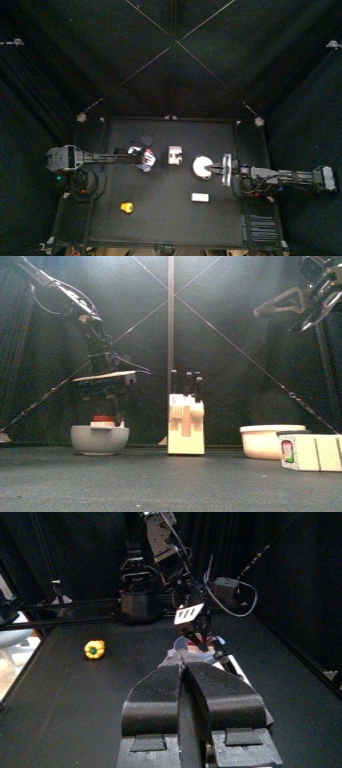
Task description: Put salmon sushi above squash
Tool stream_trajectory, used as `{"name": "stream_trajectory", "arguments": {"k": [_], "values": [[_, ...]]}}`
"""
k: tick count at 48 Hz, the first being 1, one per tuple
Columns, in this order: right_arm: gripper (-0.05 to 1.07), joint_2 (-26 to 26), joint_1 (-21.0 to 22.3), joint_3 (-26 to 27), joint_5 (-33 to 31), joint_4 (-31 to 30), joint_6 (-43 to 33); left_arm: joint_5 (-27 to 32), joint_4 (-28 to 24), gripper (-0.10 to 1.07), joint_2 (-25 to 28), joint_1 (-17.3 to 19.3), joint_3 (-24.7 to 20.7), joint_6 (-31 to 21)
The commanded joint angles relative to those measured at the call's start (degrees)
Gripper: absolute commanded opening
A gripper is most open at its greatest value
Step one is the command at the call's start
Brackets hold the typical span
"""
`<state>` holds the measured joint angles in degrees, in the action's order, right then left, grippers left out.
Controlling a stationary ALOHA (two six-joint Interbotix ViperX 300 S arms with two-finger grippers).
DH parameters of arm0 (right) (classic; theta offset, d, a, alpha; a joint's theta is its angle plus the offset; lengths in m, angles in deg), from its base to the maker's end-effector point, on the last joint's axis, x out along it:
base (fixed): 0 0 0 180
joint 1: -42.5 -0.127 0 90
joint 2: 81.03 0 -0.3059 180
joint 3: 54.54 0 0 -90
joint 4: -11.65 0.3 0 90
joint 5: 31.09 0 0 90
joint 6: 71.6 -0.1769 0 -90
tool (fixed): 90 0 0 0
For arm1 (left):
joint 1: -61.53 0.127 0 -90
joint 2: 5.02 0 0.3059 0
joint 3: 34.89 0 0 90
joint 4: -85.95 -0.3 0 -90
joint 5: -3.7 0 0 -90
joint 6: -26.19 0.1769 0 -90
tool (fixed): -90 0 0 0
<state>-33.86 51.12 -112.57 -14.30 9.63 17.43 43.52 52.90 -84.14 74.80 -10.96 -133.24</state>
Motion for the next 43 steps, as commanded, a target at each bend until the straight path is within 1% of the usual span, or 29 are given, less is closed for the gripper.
{"name": "stream_trajectory", "arguments": {"k": [1,11,18,28,31,34,38,43], "values": [[0.02,0.3,0.2,0.9,0.4,0.1,0.0,0.0,-0.1,0.63,-1.2,-0.1,-1.7,0.0],[0.02,0.3,0.2,1.0,0.4,0.2,0.0,1.7,2.2,0.63,-4.1,-1.8,-2.2,-0.1],[0.02,0.4,0.1,1.0,0.4,0.1,0.0,4.5,5.5,0.63,-6.6,-3.7,-3.0,-0.4],[0.02,0.3,0.1,0.9,0.4,0.1,0.0,10.0,10.7,0.63,-8.7,-8.0,-2.8,-0.6],[0.02,0.3,0.1,0.9,0.4,0.2,0.0,12.0,11.2,0.63,-9.3,-8.9,-2.9,-0.6],[0.02,0.3,0.1,0.9,0.4,0.2,-0.1,13.9,10.1,0.63,-10.3,-8.9,-3.3,-1.1],[0.02,0.3,0.2,0.9,0.4,0.2,-0.1,14.6,8.7,0.63,-11.5,-9.1,-3.3,-1.5],[0.02,0.3,0.2,0.9,0.4,0.1,-0.1,15.6,9.0,0.63,-13.4,-10.4,-2.3,-3.1]]}}
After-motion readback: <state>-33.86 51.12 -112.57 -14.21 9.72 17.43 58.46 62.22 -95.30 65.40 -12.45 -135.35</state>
